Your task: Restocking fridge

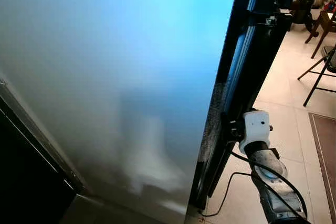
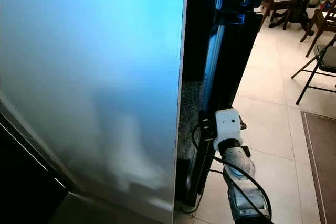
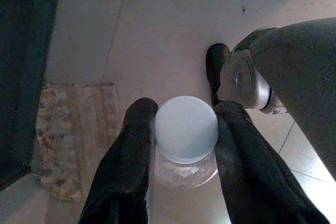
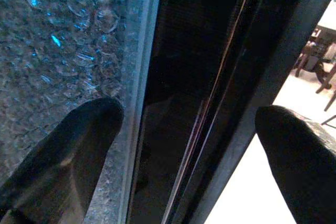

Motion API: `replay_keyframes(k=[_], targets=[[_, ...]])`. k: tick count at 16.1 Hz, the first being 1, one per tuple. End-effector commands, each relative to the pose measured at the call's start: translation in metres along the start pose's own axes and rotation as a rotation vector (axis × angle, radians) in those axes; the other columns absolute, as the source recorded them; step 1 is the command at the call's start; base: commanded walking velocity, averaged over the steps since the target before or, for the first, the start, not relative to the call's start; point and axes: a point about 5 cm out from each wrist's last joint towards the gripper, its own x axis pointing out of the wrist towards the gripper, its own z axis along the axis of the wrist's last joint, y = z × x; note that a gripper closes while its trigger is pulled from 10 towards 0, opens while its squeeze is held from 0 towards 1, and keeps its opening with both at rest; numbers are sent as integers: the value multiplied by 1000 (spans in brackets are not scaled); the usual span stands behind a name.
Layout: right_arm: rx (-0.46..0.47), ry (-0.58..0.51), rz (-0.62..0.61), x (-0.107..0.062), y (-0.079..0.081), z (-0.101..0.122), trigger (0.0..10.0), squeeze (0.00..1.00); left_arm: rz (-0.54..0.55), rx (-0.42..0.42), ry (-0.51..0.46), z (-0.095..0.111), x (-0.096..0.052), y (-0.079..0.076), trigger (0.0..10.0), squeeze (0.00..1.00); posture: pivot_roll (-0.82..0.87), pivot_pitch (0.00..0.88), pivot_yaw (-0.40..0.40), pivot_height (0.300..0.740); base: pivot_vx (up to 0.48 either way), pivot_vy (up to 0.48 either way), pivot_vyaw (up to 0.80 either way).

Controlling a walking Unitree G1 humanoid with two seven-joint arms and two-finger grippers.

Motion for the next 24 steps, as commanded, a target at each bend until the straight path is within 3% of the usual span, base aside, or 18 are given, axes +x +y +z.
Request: replay_keyframes(k=[1, 8, 12, 17, 24], targets=[[-3, -4, -20, 3, -5, 1, 10000, 0, -1, -2, 0, 0, 0, 1, 10000, 0, -58, 0, 6, 740, 0, 0, 0], [-22, -20, -69, 16, -17, 7, 10000, 0, -1, 0, -1, 0, 0, 1, 10000, 0, -58, 0, 7, 740, 0, 0, 0], [-11, -7, -144, 14, -29, 2, 10000, 0, -3, 3, 2, 0, 0, 1, 10000, 0, -59, 0, 9, 740, 0, 0, 0], [-9, 10, -336, -1, -55, -7, 10000, 0, -4, 7, 4, -1, 0, 1, 10000, 0, -61, 0, 9, 740, 0, 0, 0], [-24, 73, -462, -26, -76, -28, 10000, 0, -17, 34, 9, -2, 0, 1, 10000, 0, -87, 0, 17, 740, 0, 0, 0]])
